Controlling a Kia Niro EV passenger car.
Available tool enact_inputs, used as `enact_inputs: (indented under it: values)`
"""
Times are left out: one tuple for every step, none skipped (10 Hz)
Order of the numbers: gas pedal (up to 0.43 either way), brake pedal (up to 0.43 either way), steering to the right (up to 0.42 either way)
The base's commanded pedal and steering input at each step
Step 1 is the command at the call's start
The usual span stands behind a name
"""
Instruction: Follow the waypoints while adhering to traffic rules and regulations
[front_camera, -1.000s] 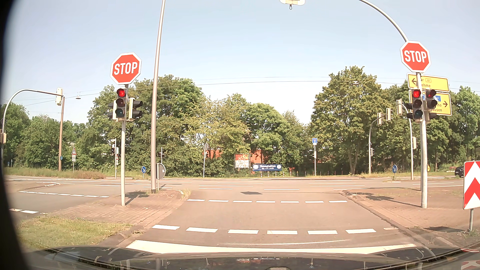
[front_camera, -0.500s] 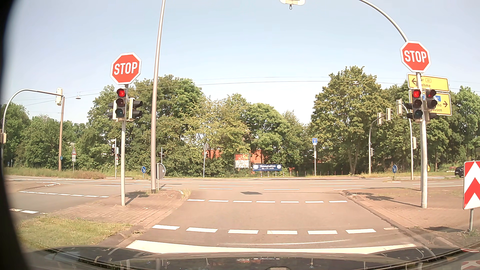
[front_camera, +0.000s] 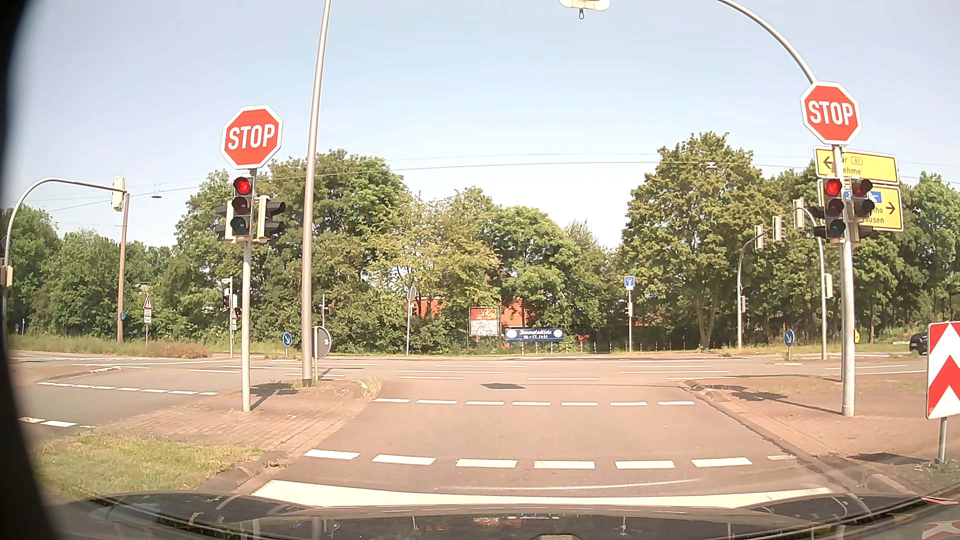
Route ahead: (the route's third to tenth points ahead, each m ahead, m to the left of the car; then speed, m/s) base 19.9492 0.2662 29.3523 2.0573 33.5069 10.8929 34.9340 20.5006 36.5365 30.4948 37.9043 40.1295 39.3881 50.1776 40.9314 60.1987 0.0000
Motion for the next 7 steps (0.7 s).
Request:
enact_inputs:
  values:
    - [0.000, 0.262, 0.001]
    - [0.000, 0.256, 0.001]
    - [0.000, 0.256, 0.001]
    - [0.000, 0.256, 0.001]
    - [0.000, 0.256, 0.001]
    - [0.000, 0.256, 0.001]
    - [0.000, 0.256, 0.001]
